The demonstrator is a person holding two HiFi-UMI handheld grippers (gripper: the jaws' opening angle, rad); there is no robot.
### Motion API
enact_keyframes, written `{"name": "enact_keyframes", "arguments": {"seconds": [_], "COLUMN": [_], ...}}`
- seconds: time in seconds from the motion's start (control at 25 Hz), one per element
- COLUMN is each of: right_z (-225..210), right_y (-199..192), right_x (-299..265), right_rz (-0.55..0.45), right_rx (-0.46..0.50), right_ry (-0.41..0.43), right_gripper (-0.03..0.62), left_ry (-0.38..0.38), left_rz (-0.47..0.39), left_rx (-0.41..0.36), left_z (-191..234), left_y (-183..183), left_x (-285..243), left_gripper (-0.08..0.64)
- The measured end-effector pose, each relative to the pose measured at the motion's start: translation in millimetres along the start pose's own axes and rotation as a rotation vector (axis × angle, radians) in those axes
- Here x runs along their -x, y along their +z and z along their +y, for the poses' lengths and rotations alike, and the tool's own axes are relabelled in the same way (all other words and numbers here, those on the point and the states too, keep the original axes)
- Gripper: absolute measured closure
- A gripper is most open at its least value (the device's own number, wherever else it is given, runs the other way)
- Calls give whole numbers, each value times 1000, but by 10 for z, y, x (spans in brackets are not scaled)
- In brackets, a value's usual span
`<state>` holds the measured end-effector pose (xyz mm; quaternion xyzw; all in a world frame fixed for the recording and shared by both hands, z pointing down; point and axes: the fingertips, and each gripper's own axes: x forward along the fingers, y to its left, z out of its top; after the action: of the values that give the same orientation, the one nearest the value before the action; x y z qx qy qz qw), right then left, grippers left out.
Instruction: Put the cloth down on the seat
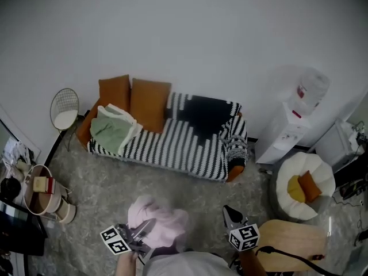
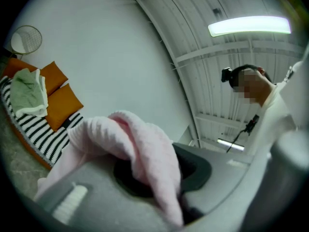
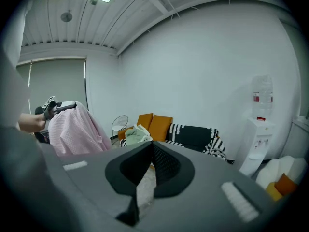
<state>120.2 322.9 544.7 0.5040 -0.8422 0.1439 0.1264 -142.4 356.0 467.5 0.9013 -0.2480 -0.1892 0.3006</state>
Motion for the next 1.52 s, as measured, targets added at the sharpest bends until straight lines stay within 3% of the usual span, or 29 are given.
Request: {"name": "enact_keyframes", "arguments": {"seconds": [0.88, 1.2, 1.52], "right_z": [-78, -38, 10], "right_y": [784, 975, 1105], "right_x": [-1717, -2241, -2631], "right_rz": [16, 31, 52], "right_rx": [-23, -14, 7], "right_ry": [-113, -131, -117], "right_gripper": [588, 588, 588], "left_ry": [-106, -140, -140], "left_rz": [118, 177, 164], "left_rx": [29, 10, 20], "left_z": [1608, 2038, 2350], "left_y": [1296, 1586, 1792], "left_x": [-553, -625, -636], "left_gripper": [492, 492, 492]}}
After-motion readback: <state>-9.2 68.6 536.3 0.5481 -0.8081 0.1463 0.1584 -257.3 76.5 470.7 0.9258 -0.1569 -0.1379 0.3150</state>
